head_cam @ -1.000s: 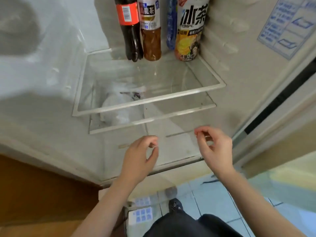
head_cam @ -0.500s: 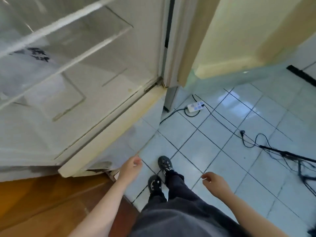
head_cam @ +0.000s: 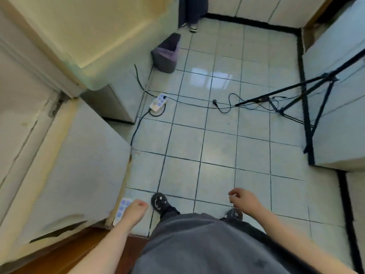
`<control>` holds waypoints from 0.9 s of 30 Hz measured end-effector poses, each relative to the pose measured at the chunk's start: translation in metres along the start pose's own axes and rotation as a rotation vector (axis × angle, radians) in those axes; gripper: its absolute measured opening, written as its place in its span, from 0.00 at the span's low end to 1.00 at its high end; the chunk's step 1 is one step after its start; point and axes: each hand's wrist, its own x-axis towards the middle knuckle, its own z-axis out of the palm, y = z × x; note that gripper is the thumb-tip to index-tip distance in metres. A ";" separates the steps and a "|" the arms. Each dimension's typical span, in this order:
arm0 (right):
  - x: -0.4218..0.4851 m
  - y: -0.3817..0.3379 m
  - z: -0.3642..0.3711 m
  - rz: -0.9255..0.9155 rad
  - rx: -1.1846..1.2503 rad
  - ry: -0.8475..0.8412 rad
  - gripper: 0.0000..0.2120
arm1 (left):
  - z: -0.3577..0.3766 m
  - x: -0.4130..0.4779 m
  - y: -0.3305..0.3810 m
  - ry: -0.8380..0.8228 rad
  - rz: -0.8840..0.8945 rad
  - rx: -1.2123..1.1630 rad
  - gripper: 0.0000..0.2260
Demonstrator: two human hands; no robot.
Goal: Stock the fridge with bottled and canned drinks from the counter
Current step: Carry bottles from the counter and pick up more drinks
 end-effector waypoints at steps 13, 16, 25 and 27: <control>-0.054 0.340 -0.044 0.321 0.420 0.069 0.10 | 0.258 -0.054 0.207 -0.178 0.310 0.621 0.11; -0.071 0.402 -0.050 0.425 0.533 0.166 0.12 | 0.325 -0.074 0.246 -0.257 0.354 0.745 0.09; -0.075 0.486 -0.051 0.606 0.935 0.210 0.08 | 0.456 -0.090 0.365 -0.441 0.448 1.015 0.06; -0.069 0.501 -0.053 0.635 1.037 0.198 0.08 | 0.486 -0.086 0.396 -0.473 0.425 1.073 0.11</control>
